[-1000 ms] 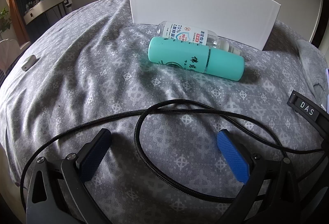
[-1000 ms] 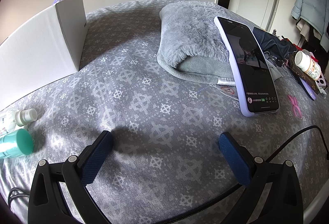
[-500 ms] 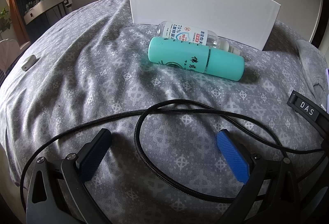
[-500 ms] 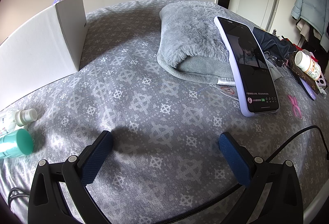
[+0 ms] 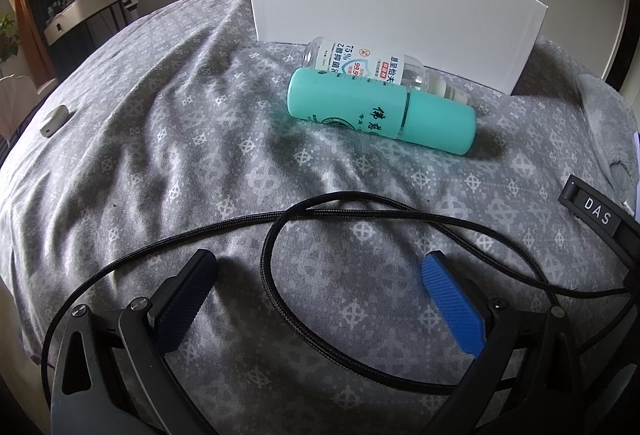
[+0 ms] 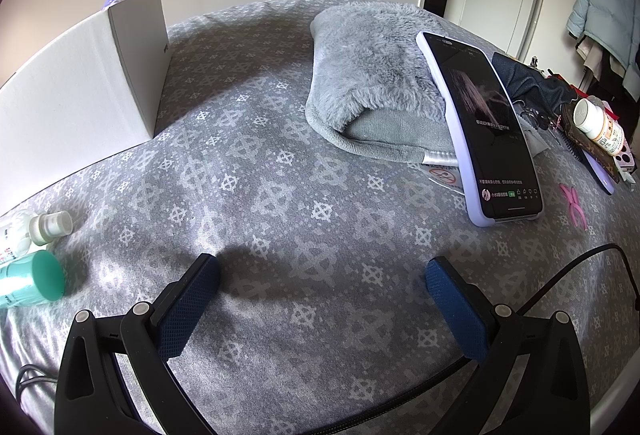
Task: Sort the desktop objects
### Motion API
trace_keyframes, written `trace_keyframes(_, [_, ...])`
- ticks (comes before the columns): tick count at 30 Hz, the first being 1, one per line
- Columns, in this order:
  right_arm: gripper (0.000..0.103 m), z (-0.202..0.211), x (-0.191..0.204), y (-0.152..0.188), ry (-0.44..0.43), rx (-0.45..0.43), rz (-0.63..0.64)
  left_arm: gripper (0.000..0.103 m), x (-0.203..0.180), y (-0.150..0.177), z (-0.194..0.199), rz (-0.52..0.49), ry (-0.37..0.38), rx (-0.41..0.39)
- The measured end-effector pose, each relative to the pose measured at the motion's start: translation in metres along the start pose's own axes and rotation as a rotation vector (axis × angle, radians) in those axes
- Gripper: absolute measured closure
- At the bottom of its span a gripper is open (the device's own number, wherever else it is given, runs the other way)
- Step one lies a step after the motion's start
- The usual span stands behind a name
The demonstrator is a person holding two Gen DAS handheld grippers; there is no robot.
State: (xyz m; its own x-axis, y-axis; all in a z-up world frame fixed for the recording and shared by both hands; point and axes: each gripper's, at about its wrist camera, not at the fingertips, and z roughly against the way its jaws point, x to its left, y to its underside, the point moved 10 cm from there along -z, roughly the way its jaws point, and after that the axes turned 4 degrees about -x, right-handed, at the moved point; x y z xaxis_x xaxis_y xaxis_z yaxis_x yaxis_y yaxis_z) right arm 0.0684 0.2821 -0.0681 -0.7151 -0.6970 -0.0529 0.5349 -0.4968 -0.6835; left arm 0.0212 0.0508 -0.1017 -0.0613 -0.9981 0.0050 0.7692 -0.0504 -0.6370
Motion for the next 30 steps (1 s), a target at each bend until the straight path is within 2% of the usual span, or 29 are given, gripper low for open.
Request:
trace_keyframes(17, [0.0,0.001,0.001,0.0,0.0,0.0,0.0,0.0,0.002,-0.001,0.007,0.023,0.026,0.023])
trace_keyframes(24, [0.0,0.0,0.0,0.0,0.0,0.0,0.0,0.0,0.003,-0.015,0.03,0.055,0.053,-0.078])
trace_keyframes(30, [0.0,0.0,0.0,0.0,0.0,0.0,0.0,0.0,0.013,-0.028,0.049,0.082,0.037,-0.168])
